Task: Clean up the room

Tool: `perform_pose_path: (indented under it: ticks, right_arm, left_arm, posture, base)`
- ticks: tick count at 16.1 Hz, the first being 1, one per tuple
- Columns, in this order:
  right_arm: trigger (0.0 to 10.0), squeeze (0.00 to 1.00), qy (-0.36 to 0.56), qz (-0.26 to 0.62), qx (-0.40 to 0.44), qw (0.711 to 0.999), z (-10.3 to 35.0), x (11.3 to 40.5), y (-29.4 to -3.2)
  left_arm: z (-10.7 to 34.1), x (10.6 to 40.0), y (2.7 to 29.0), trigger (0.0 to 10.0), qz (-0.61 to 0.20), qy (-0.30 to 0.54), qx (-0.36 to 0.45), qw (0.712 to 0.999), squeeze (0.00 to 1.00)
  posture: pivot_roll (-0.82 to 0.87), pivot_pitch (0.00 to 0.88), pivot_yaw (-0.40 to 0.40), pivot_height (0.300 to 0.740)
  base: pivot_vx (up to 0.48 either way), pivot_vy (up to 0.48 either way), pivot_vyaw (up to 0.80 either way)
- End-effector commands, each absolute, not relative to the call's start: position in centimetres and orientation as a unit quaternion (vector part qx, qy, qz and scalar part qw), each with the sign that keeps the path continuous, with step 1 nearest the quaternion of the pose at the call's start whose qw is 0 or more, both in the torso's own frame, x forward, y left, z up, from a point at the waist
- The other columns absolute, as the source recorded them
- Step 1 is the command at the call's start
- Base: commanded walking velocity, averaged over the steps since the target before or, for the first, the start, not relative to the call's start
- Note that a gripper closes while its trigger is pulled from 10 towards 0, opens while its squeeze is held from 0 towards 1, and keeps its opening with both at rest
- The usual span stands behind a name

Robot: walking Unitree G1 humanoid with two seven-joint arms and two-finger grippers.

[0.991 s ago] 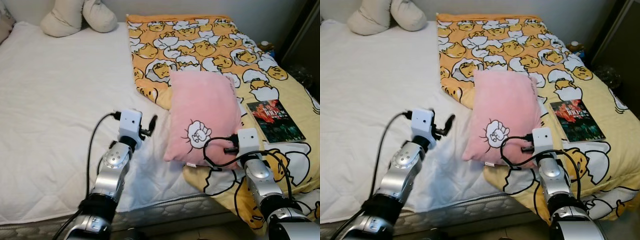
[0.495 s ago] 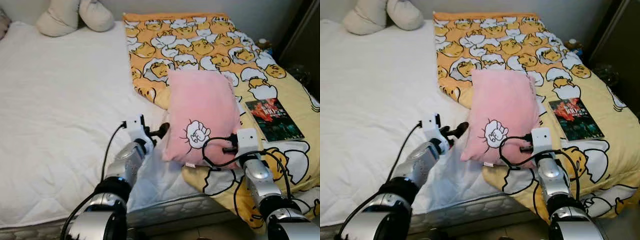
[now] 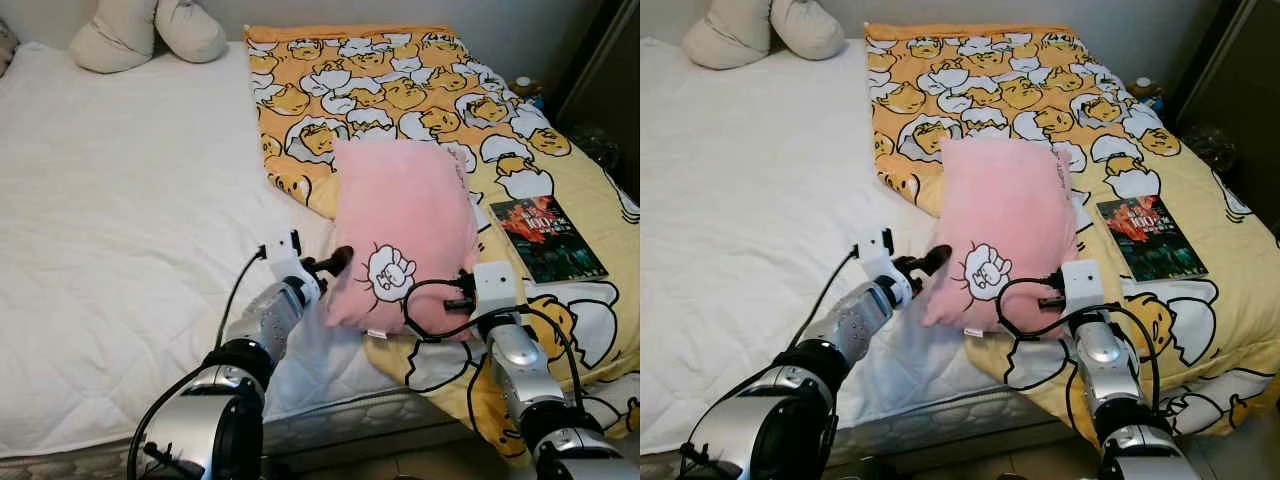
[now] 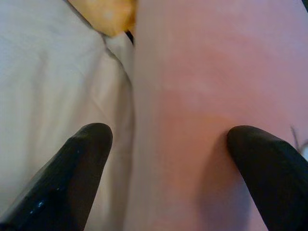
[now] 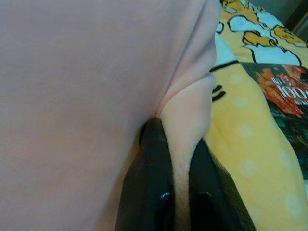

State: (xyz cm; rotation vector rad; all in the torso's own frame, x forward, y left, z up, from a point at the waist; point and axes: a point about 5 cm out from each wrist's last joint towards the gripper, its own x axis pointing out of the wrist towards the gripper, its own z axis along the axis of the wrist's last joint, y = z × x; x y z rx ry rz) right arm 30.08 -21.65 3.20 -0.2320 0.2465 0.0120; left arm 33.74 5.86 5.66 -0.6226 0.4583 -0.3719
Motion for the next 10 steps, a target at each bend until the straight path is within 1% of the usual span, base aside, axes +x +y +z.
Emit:
perform_pose_path:
  ticks: [1, 2, 4, 8, 10]
  right_arm:
    - [0.0, 0.0, 0.129, 0.014, -0.112, 0.985, 2.8, 29.8, -21.4]
    - [0.0, 0.0, 0.128, 0.016, -0.111, 0.985, 2.8, 29.7, -21.4]
    - [0.0, 0.0, 0.123, 0.017, -0.106, 0.987, 3.0, 29.7, -21.2]
    - [0.0, 0.0, 0.116, 0.018, -0.085, 0.989, 3.1, 29.6, -21.0]
    - [0.0, 0.0, 0.116, 0.018, -0.084, 0.99, 3.0, 29.3, -21.1]
  left_arm:
    - [6.6, 33.4, 2.3, 10.0, -0.224, 0.226, -0.32, 0.892, 0.0]
    - [6.5, 32.9, 1.1, 10.0, -0.239, 0.235, -0.313, 0.889, 0.0]
    - [6.3, 32.5, 0.3, 10.0, -0.245, 0.244, -0.321, 0.882, 0.0]
    - [6.2, 32.0, -0.7, 10.0, -0.238, 0.257, -0.383, 0.855, 0.0]
    - [6.6, 31.8, -1.5, 10.0, -0.253, 0.249, -0.401, 0.844, 0.0]
  posture:
    - [-0.14, 0.0, 0.039, 0.74]
    - [-0.15, 0.0, 0.041, 0.74]
    - [-0.15, 0.0, 0.046, 0.74]
    - [-0.16, 0.0, 0.053, 0.74]
    - [-0.17, 0.0, 0.057, 0.74]
  base:
    - [0.0, 0.0, 0.0]
    - [0.0, 0.0, 0.0]
    - [0.0, 0.0, 0.0]
    - [0.0, 0.0, 0.0]
    - [0.0, 0.0, 0.0]
